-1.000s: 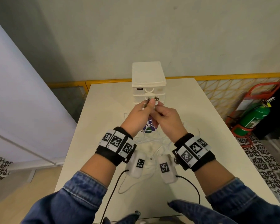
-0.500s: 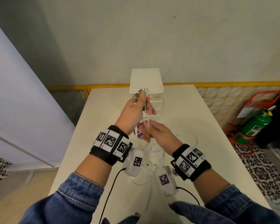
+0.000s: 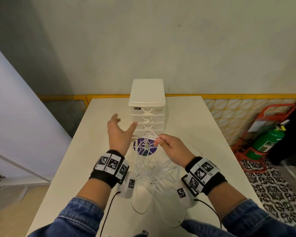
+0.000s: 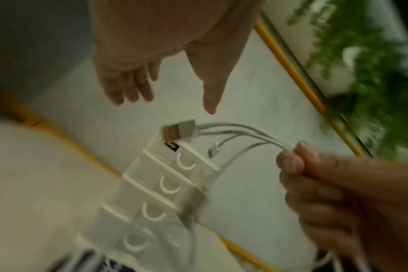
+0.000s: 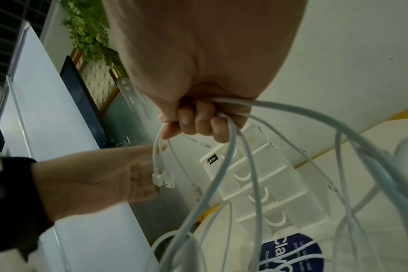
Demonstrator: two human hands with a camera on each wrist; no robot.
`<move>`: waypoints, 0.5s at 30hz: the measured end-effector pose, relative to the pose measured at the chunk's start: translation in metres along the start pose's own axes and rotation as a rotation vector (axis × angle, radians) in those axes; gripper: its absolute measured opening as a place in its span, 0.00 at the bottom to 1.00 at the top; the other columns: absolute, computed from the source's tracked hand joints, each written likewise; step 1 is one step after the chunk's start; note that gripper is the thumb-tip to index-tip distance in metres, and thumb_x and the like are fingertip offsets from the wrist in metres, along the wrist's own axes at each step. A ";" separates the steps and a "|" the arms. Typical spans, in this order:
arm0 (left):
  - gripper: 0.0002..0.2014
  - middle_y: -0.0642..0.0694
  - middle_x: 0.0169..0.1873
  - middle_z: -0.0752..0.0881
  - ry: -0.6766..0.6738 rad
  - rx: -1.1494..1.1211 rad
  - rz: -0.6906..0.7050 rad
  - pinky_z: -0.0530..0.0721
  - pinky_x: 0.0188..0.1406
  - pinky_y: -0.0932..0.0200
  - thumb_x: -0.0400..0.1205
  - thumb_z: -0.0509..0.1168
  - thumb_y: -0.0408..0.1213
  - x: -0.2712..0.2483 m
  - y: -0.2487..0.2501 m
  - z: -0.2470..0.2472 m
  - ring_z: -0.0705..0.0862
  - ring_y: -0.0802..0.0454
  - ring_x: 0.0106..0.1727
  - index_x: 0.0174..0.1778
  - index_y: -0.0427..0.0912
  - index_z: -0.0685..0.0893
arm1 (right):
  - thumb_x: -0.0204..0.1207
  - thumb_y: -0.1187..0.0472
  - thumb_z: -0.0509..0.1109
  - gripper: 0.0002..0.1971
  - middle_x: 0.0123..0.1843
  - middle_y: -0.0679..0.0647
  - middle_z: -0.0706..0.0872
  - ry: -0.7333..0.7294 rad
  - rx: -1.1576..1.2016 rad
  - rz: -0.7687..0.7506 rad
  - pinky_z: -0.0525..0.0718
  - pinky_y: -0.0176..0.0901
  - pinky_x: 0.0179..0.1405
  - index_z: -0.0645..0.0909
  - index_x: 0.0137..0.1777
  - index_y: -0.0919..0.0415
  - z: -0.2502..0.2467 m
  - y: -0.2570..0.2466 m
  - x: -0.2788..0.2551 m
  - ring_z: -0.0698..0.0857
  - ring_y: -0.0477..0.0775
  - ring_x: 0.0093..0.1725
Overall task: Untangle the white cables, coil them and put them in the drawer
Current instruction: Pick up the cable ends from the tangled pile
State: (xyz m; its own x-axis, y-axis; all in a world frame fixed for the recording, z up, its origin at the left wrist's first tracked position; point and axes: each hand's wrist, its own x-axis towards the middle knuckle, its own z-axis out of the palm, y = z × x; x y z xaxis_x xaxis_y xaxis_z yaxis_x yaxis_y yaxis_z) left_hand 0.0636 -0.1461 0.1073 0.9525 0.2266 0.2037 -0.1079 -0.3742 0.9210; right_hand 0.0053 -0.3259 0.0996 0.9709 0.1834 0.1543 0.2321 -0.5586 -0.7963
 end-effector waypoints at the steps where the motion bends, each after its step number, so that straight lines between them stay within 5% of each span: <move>1: 0.24 0.50 0.58 0.77 -0.013 0.052 0.198 0.72 0.62 0.65 0.79 0.71 0.41 -0.001 0.003 0.002 0.75 0.58 0.60 0.70 0.39 0.76 | 0.84 0.60 0.58 0.13 0.25 0.37 0.78 -0.018 -0.028 -0.006 0.68 0.27 0.33 0.79 0.40 0.55 -0.001 0.001 0.001 0.77 0.33 0.31; 3: 0.11 0.51 0.54 0.84 -0.255 0.069 0.379 0.78 0.59 0.64 0.83 0.65 0.40 -0.008 0.014 0.009 0.80 0.58 0.57 0.59 0.43 0.84 | 0.84 0.59 0.58 0.12 0.28 0.40 0.78 -0.044 -0.057 -0.027 0.69 0.30 0.36 0.78 0.39 0.54 -0.001 0.003 0.005 0.78 0.36 0.32; 7: 0.20 0.49 0.33 0.86 -0.692 0.127 0.249 0.80 0.41 0.59 0.86 0.55 0.50 -0.019 0.022 0.019 0.83 0.58 0.36 0.46 0.41 0.87 | 0.84 0.60 0.58 0.12 0.43 0.52 0.87 -0.064 -0.054 -0.075 0.79 0.43 0.51 0.81 0.42 0.59 -0.004 0.008 0.012 0.84 0.51 0.45; 10: 0.31 0.53 0.21 0.76 -0.750 0.257 0.160 0.73 0.31 0.66 0.84 0.51 0.58 -0.018 0.019 0.019 0.73 0.59 0.23 0.29 0.38 0.83 | 0.83 0.59 0.60 0.08 0.44 0.55 0.87 -0.073 -0.062 -0.076 0.80 0.49 0.50 0.78 0.47 0.61 -0.016 0.014 0.018 0.84 0.54 0.46; 12: 0.29 0.52 0.18 0.72 -0.757 0.230 0.115 0.69 0.26 0.68 0.84 0.54 0.58 -0.018 0.023 0.018 0.69 0.58 0.20 0.23 0.41 0.76 | 0.82 0.58 0.61 0.03 0.43 0.55 0.85 -0.110 -0.038 -0.076 0.79 0.47 0.46 0.73 0.48 0.57 -0.023 0.017 0.021 0.84 0.54 0.44; 15: 0.25 0.53 0.15 0.67 -0.744 -0.044 -0.025 0.64 0.19 0.68 0.85 0.57 0.52 -0.016 0.039 0.015 0.62 0.58 0.17 0.24 0.42 0.71 | 0.83 0.59 0.60 0.09 0.34 0.45 0.77 -0.139 -0.079 -0.095 0.71 0.36 0.37 0.68 0.40 0.49 -0.025 0.019 0.023 0.76 0.40 0.34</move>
State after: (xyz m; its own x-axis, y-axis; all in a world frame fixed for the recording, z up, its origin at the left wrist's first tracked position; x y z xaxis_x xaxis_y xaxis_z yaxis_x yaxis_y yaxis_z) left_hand 0.0485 -0.1774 0.1346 0.8943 -0.4398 -0.0818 -0.0798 -0.3369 0.9382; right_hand 0.0333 -0.3529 0.1024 0.9280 0.3454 0.1394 0.3313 -0.5946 -0.7326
